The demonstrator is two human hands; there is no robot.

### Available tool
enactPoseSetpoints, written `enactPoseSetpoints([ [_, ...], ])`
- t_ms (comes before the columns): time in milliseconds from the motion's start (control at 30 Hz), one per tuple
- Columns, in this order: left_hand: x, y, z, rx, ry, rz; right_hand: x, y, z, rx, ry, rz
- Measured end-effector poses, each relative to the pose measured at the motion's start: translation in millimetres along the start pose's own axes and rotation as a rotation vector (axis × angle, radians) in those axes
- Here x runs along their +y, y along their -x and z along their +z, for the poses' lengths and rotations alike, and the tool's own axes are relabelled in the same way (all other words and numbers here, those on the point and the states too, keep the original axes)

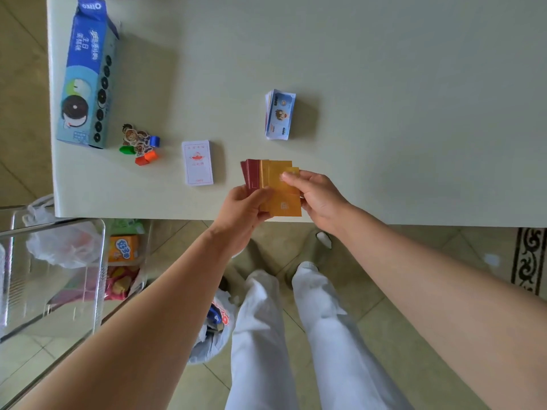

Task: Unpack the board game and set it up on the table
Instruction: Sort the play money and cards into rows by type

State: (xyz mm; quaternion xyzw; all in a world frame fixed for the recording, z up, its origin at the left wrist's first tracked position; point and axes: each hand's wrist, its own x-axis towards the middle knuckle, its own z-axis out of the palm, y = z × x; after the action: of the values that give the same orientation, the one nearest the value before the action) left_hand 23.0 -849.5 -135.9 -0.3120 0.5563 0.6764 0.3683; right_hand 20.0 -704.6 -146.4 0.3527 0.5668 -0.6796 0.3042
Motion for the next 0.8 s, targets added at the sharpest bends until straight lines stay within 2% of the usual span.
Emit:
enactPoseSetpoints([
  [167,-4.1,-0.7,11.3,0.038,-0.048,0.011,5.0,1.9,-9.5,0.027,-0.037,-0.009],
  [367,-1.3,2.1,24.3,-0.029,0.102,-0.080,5.3,3.9,-24.6,0.027,-0.065,-0.015],
  [800,-2.4,-2.6,44.7,0.054,-0.009,0.030,1.5,6.2,-45.0,0.011,-0.111,0.006],
])
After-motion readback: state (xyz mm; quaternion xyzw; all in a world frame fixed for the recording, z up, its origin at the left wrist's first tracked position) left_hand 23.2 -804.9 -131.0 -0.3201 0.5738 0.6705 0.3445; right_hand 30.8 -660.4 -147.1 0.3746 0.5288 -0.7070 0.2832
